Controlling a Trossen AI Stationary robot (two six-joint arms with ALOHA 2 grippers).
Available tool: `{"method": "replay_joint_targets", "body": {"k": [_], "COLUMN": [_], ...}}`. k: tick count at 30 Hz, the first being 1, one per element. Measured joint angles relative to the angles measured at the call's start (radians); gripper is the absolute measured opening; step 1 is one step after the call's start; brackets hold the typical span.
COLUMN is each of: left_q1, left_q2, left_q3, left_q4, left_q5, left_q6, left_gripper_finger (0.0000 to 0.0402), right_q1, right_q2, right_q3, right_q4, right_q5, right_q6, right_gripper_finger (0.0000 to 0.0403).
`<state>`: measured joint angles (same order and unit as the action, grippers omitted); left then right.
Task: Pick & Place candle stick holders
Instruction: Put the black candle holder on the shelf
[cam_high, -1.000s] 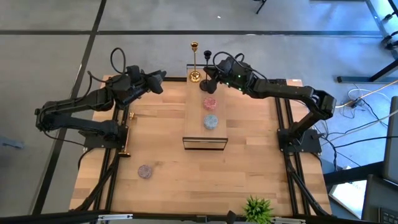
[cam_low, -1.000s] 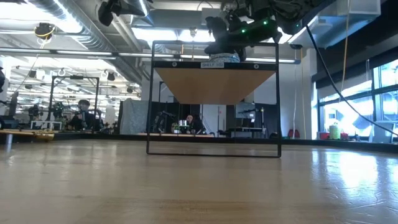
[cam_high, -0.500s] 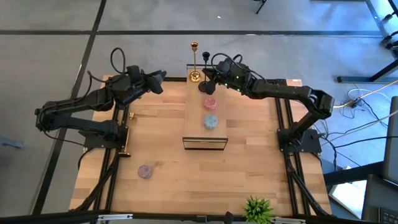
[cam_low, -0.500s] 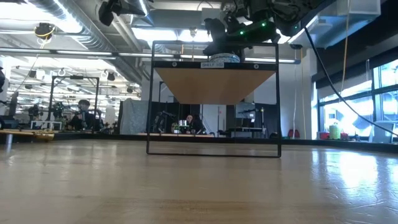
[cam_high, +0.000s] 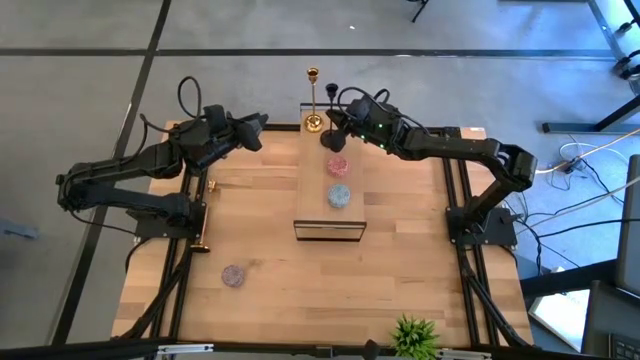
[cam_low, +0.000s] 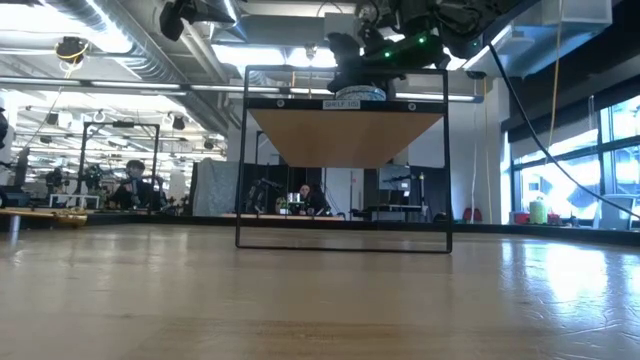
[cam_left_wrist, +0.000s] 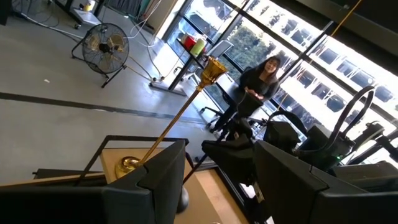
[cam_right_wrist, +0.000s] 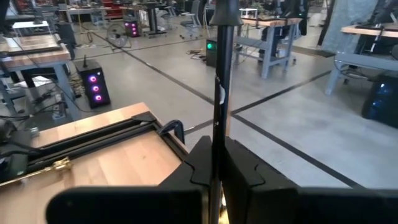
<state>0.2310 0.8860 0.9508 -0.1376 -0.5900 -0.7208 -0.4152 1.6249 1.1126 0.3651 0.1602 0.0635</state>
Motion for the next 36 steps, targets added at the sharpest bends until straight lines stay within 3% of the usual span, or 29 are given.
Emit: {"method": "replay_joint_targets", "body": {"k": [13, 21, 36], "left_q1": [0.0, 0.0, 0.0], "left_q2": [0.0, 0.0, 0.0], "left_q3": [0.0, 0.0, 0.0], "left_q4": [0.007, 0.007, 0.007], "left_q5": [0.001, 0.001, 0.001], "left_q6": [0.0, 0.0, 0.008], "left_gripper_finger": [0.019, 0.019, 0.019], "right_q1": [0.0, 0.0, 0.011], "right_q2": [-0.001, 0.0, -0.03], "right_q3": [0.001, 0.0, 0.0], "right_q4": [-0.013, -0.028, -0.108], "right_q5": [-0.003, -0.003, 0.046], "right_q6": [0.0, 0.0, 0.006], "right_gripper_finger": [0.0017, 0.0081, 0.0111]}}
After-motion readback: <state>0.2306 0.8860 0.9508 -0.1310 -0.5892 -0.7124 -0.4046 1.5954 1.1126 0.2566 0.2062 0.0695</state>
